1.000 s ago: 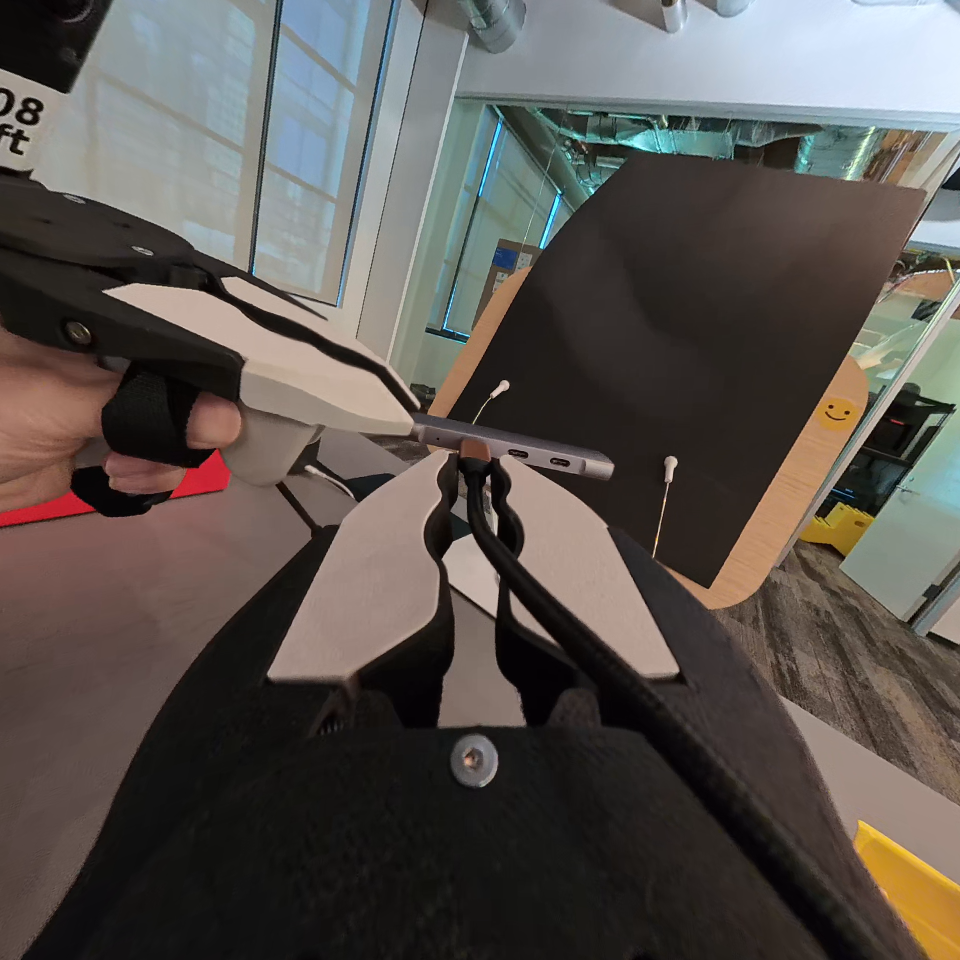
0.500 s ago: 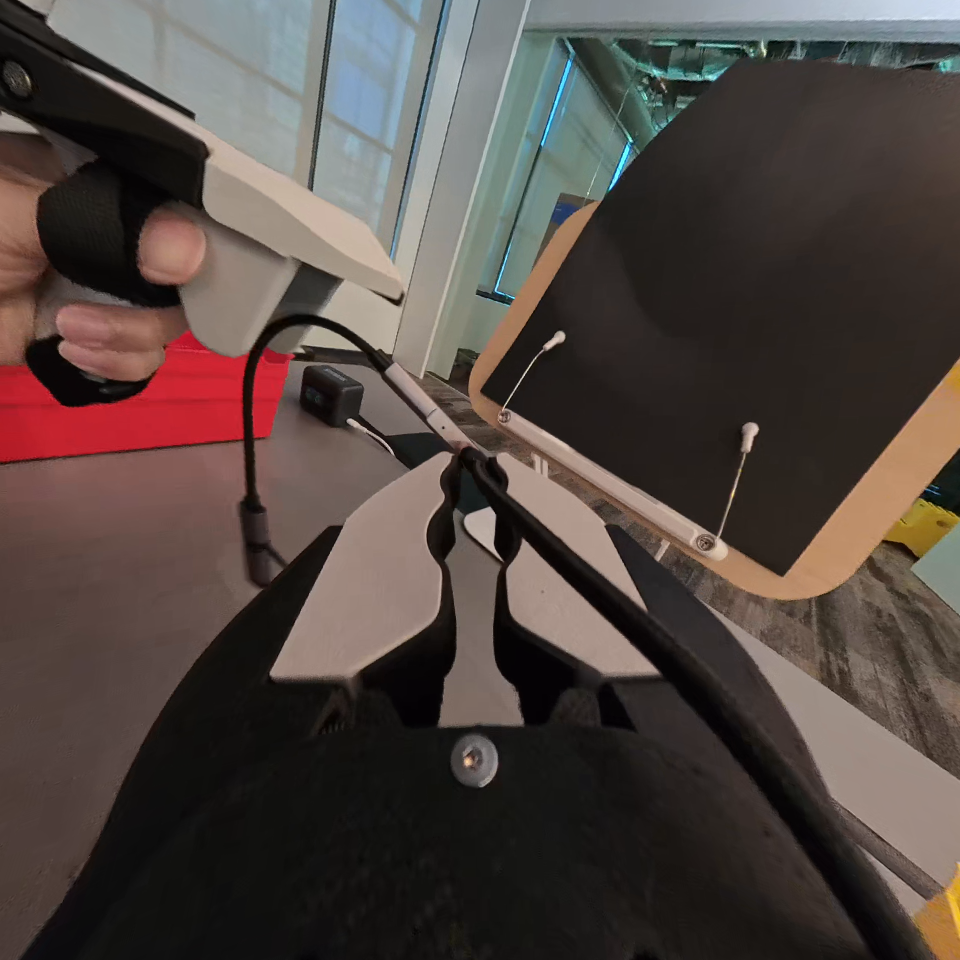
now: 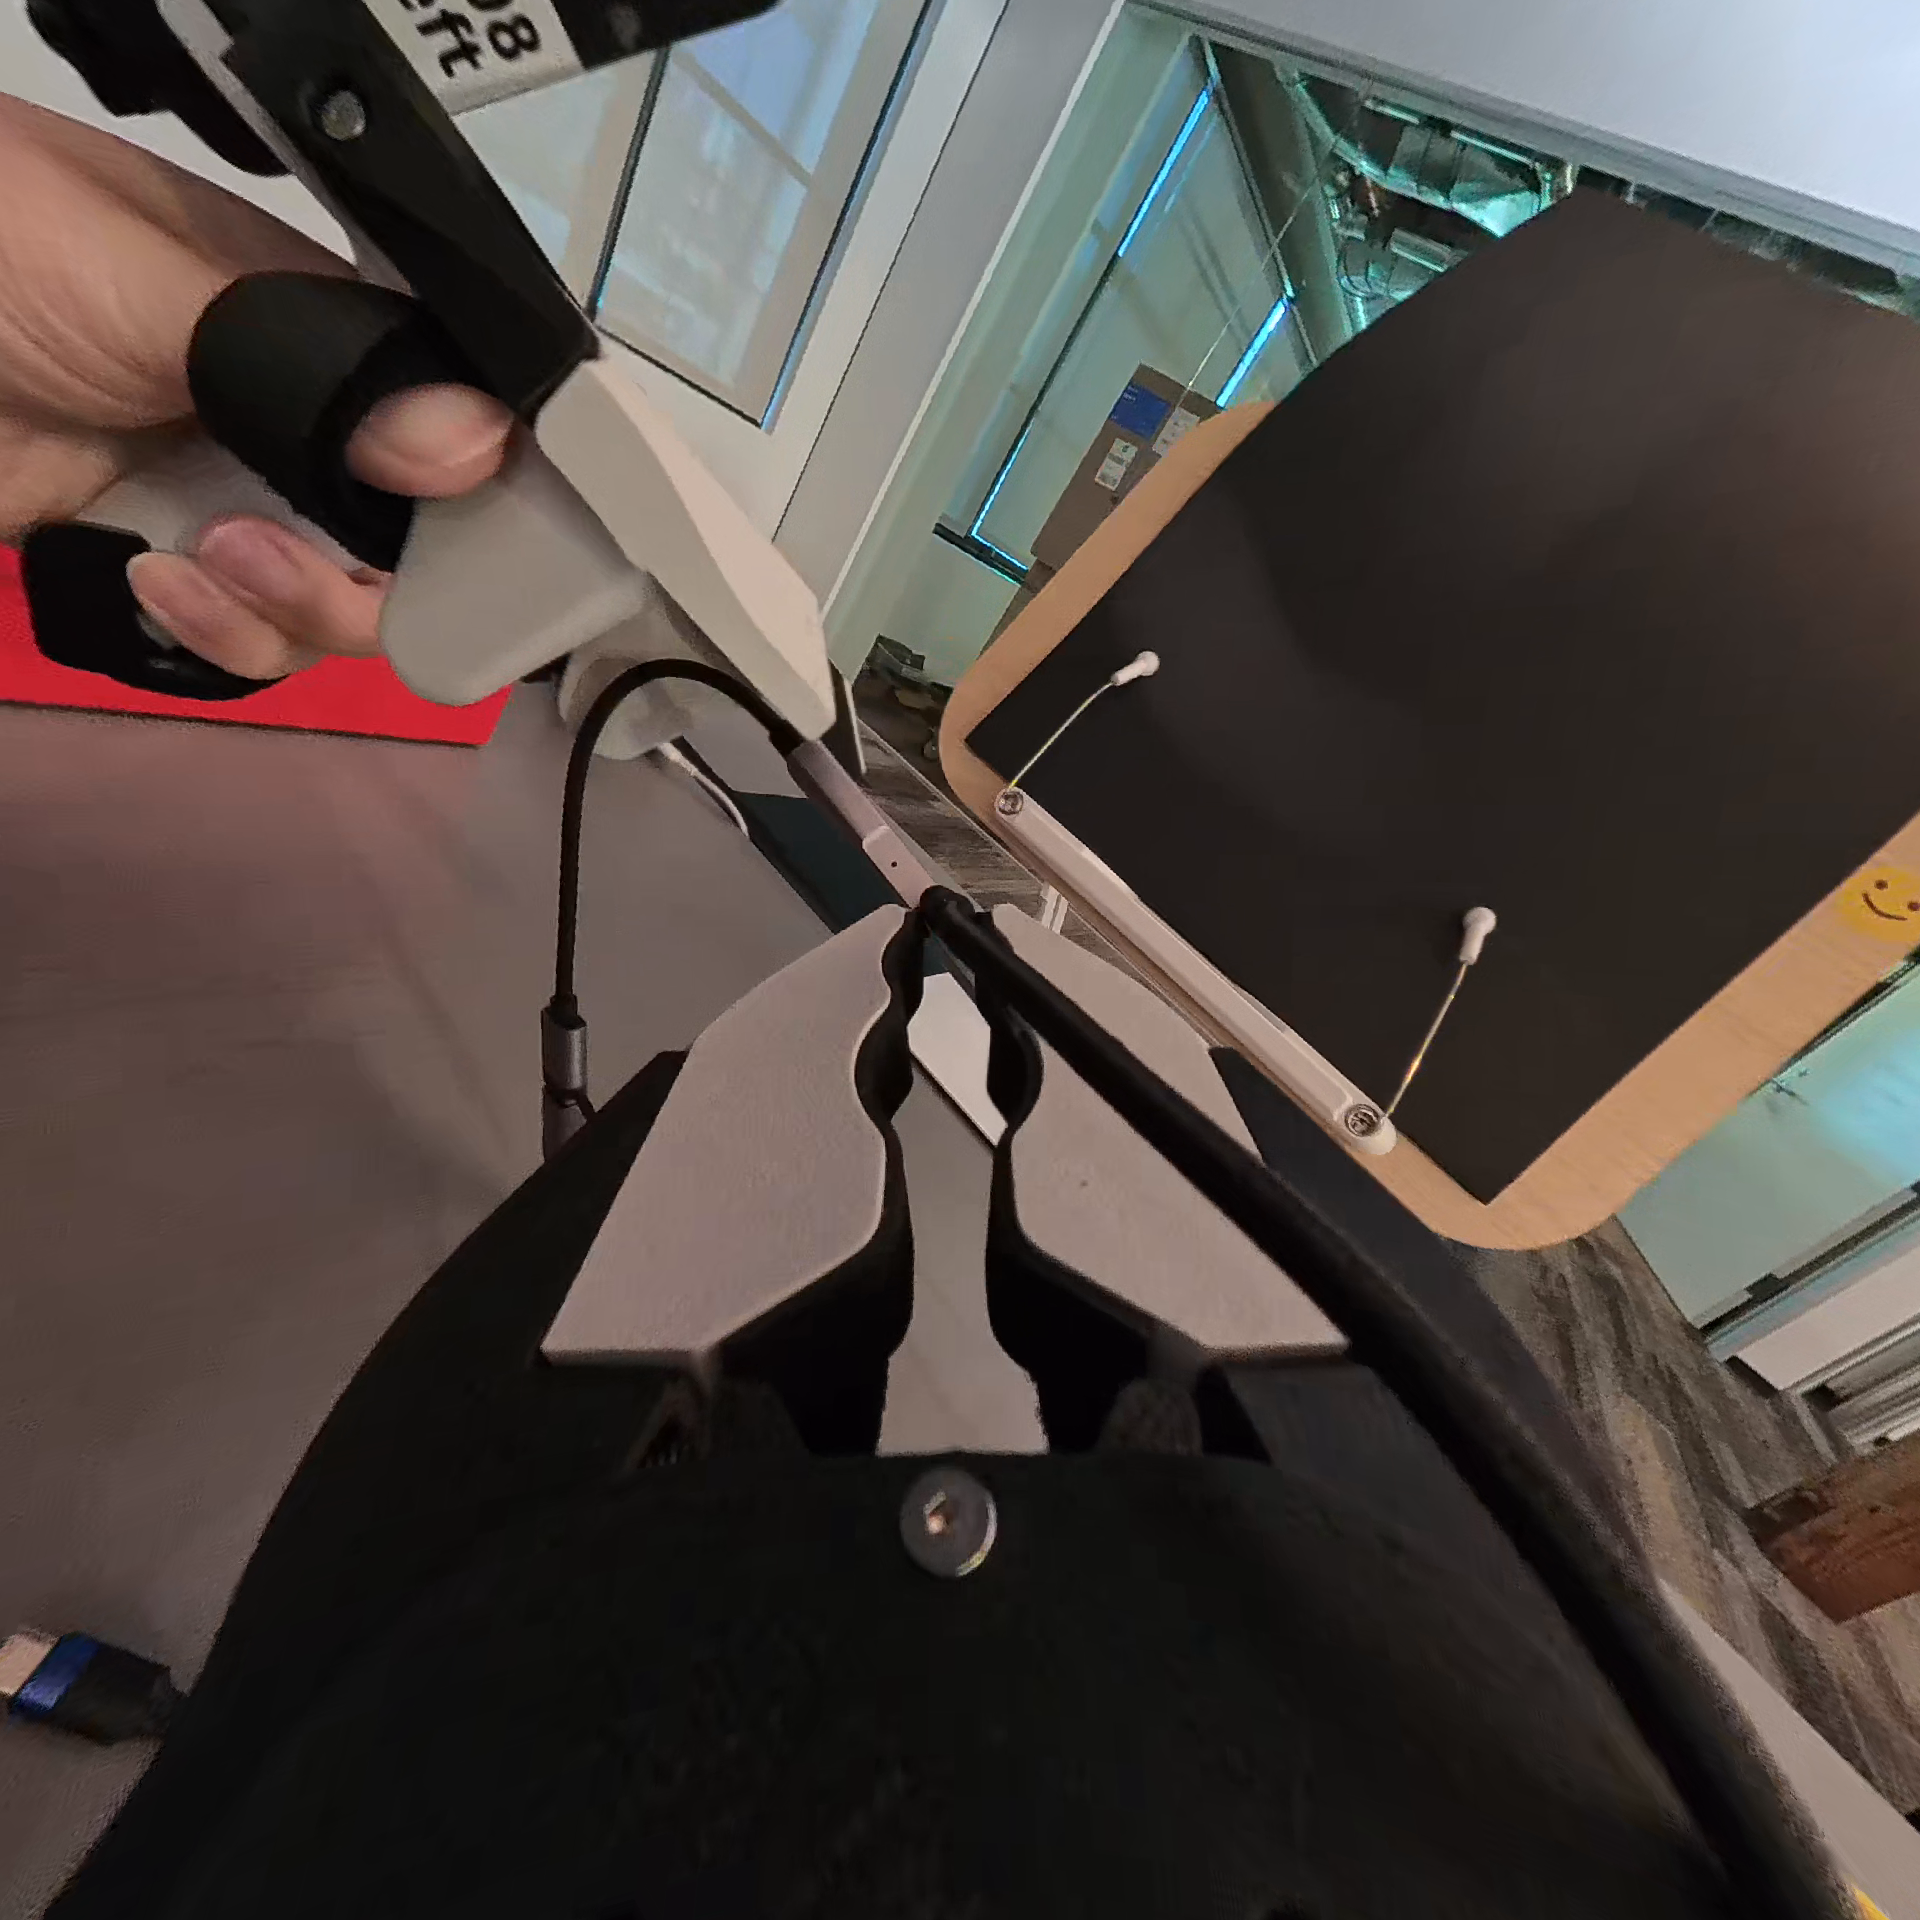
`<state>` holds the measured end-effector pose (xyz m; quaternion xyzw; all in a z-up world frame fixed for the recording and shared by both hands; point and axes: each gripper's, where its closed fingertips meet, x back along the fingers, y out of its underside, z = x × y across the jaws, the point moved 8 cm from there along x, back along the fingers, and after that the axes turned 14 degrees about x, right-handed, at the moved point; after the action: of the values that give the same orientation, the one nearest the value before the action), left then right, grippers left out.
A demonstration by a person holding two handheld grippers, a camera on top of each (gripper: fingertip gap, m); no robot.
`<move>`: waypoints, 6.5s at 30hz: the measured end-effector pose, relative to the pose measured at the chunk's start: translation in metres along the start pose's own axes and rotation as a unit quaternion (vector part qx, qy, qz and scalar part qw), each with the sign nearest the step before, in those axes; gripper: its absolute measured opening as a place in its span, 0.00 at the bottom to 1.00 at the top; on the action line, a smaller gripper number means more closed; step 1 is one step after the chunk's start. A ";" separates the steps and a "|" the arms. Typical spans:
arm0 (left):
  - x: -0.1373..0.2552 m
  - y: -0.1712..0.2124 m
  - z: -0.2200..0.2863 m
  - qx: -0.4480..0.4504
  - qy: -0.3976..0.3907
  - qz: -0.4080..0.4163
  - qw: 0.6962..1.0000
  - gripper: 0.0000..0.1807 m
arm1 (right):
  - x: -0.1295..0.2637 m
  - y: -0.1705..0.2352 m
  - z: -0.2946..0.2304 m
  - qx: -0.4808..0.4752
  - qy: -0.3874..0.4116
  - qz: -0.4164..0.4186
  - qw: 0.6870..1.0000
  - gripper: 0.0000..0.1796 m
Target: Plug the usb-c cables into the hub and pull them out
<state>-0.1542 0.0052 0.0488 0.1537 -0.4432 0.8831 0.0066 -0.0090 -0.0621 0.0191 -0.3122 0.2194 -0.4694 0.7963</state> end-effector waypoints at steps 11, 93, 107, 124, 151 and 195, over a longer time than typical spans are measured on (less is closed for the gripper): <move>-0.012 0.010 -0.012 0.019 0.017 -0.038 0.999 0.14 | 0.000 -0.001 -0.003 0.028 -0.002 0.003 1.000 0.06; 0.001 -0.009 0.105 -0.340 -0.086 0.256 0.901 0.14 | 0.042 -0.051 0.056 -0.208 0.026 0.200 0.957 0.08; 0.040 -0.009 0.039 -0.232 -0.085 0.221 0.943 0.14 | 0.015 -0.016 -0.024 -0.234 -0.180 0.084 0.952 0.12; 0.014 0.112 -0.021 -0.179 -0.265 -0.002 0.947 0.14 | 0.058 0.055 -0.100 0.012 -0.381 -0.098 0.919 0.09; 0.003 0.135 -0.060 -0.127 -0.359 -0.051 0.923 0.14 | 0.063 -0.006 -0.142 -0.054 -0.674 0.028 0.736 0.04; -0.017 0.166 0.043 -0.364 -0.067 -0.155 0.916 0.06 | 0.058 0.016 -0.084 0.028 -0.474 -0.017 0.880 0.04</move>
<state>-0.1509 -0.1272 -0.0617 0.2663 -0.7037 0.6366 0.1694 -0.0265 -0.1324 -0.0553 -0.4789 -0.2023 -0.2848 0.8054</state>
